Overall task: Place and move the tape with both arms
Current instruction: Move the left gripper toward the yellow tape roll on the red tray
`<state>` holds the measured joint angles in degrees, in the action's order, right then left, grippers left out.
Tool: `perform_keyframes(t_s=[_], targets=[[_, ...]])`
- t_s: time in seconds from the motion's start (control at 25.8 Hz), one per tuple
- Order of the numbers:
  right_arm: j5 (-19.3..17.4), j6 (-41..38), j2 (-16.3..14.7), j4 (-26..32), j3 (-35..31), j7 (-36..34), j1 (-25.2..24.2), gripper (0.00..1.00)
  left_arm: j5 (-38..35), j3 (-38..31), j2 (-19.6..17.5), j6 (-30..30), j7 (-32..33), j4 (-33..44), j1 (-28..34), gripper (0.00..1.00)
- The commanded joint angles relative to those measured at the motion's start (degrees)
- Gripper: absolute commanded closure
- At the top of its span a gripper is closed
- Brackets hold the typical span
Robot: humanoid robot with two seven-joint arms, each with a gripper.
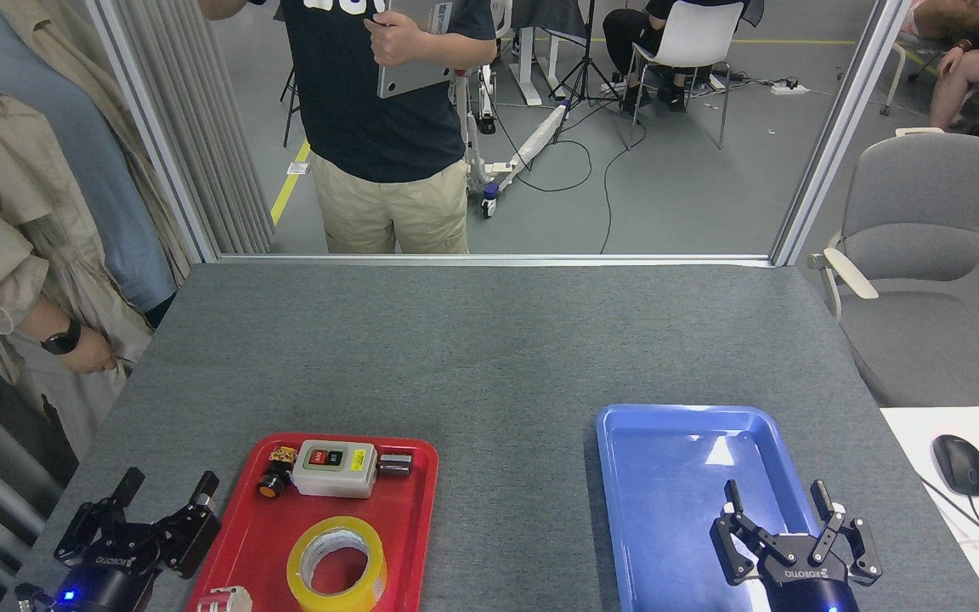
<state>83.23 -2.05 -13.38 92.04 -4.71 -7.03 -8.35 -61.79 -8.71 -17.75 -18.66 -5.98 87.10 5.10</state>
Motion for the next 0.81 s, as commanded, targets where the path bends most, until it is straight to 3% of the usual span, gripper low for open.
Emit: perform_keyframes(t_s=[0.0, 0.16, 0.78], targets=[[0.01, 0.03, 0.02, 0.06, -0.04, 0.52, 0.00, 0.01, 0.00, 0.01, 0.00, 0.03, 0.01, 0.00, 0.00, 0.00], [0.01, 0.20, 0.10, 0.06, -0.04, 0.52, 0.00, 0.01, 0.00, -0.17, 0.00, -0.06, -3.77, 0.26, 0.09, 0.00], [-0.08, 0.38, 0.19, 0.15, 0.14, 0.61, -0.17, 0.01, 0.26, 2.03, -0.26, 4.51, -1.31, 4.04, 0.09, 0.00]])
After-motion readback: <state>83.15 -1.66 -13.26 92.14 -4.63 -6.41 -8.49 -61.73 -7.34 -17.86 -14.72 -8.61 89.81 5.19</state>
